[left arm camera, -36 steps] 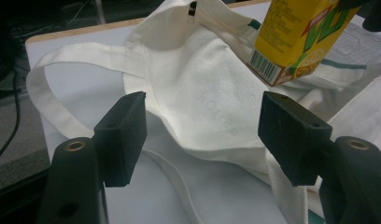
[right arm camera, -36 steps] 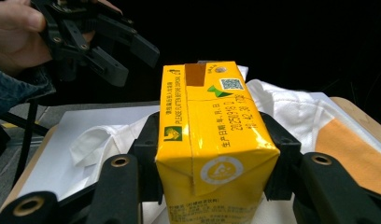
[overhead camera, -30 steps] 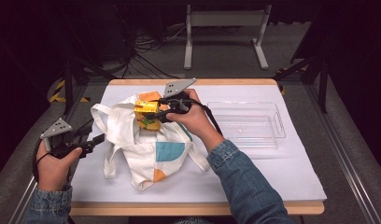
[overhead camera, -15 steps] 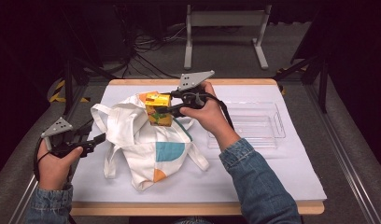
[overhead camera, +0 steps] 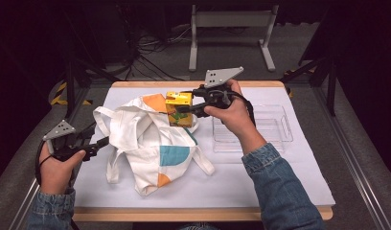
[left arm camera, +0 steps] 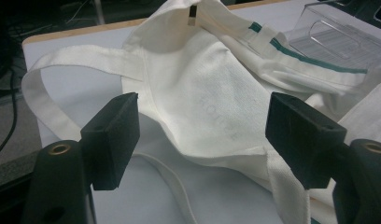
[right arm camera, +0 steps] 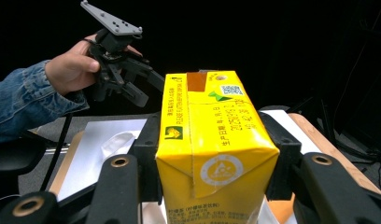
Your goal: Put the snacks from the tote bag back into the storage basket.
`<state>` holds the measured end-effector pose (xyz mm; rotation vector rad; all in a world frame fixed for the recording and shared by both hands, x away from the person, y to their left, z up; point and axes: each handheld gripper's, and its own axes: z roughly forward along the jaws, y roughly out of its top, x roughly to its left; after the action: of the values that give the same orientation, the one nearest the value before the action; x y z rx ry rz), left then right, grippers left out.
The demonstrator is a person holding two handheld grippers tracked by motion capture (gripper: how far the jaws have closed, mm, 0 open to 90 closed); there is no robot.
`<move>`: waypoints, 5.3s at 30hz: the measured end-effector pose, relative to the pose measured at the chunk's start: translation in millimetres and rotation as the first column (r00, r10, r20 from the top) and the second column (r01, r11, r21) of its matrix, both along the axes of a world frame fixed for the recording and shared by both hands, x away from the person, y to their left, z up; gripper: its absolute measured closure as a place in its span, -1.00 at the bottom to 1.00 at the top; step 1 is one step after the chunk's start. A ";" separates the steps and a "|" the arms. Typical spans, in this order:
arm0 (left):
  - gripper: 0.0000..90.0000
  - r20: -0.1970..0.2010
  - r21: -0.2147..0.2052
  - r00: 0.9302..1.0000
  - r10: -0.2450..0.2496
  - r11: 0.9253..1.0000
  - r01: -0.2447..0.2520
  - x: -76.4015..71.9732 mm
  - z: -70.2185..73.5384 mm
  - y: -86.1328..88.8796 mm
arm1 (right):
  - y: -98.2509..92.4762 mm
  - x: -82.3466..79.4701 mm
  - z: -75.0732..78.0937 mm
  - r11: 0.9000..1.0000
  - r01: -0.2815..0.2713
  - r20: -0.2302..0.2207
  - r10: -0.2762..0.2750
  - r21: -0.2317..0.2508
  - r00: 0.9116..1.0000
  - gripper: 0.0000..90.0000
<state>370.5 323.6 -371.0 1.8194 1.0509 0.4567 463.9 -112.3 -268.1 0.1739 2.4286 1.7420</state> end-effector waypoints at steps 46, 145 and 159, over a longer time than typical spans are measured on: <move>-0.40 -0.001 0.006 1.000 -0.003 1.000 0.003 0.5 -0.5 -3.3 | -117.2 -0.3 -20.3 0.992 0.118 -0.050 -0.121 -0.043 0.991 0.14; -0.41 -0.008 -0.006 0.999 0.050 0.999 -0.050 -12.7 -4.0 7.3 | -139.3 0.2 -93.7 0.934 0.040 -0.118 -0.087 -0.355 0.989 0.09; -0.41 -0.012 -0.005 0.999 0.049 0.999 -0.049 -12.0 -4.7 6.4 | -144.2 -2.1 -78.2 0.954 0.106 -0.095 -0.138 -0.281 0.986 -0.20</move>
<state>358.5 330.1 -375.7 1.7966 1.1059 0.4727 461.8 -256.5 -346.3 0.3905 2.6446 1.3611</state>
